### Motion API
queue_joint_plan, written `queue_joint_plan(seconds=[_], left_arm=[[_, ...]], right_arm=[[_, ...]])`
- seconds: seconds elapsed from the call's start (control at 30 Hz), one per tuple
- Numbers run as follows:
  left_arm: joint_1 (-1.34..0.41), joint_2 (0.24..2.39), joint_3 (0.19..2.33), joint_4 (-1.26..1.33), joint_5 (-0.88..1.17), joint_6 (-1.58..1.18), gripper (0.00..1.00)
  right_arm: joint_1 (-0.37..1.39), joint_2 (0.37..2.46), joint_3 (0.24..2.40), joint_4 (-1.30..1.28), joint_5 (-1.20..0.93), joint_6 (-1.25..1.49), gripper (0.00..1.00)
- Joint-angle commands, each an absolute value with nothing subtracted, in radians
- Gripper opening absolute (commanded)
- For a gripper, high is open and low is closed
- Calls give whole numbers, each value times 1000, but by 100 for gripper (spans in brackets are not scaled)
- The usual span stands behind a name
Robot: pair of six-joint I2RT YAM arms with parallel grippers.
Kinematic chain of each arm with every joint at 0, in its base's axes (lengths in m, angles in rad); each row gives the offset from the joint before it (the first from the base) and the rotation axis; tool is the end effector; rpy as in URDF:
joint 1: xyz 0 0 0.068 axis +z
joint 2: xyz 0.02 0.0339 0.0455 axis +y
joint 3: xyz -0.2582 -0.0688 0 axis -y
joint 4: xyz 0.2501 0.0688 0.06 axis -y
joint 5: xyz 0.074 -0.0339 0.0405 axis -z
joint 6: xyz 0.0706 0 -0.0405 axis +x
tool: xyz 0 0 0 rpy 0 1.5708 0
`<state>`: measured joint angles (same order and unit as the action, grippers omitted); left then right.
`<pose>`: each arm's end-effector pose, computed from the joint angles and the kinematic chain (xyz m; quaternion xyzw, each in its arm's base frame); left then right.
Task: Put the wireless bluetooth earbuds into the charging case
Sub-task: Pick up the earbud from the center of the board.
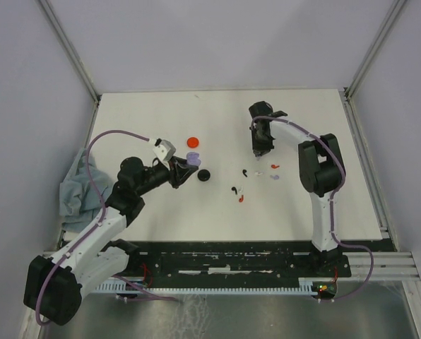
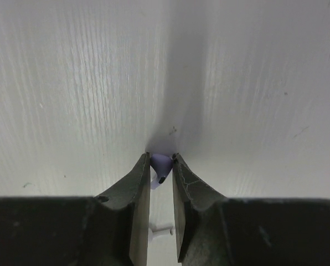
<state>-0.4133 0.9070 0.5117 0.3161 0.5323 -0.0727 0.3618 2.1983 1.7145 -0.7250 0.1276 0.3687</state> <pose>0.2139 -0.1329 0.2653 0.2960 0.6682 -0.3450 0.5889 0.4445 0.1586 0.1246 0.0149 0.9816 0.0056 0.1902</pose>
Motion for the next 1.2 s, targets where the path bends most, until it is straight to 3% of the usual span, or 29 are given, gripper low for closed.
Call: queue_joint_plan(seconds=[0.0, 0.5, 1.17], left_arm=[[-408, 921, 495, 452, 594, -10, 3], [-410, 972, 488, 612, 720, 113, 3], [-411, 1009, 487, 806, 739, 65, 3]], right_arm=[[382, 2046, 1634, -673, 105, 344, 20], [583, 1583, 1442, -560, 186, 273, 19], [910, 1241, 1265, -184, 335, 227, 19]])
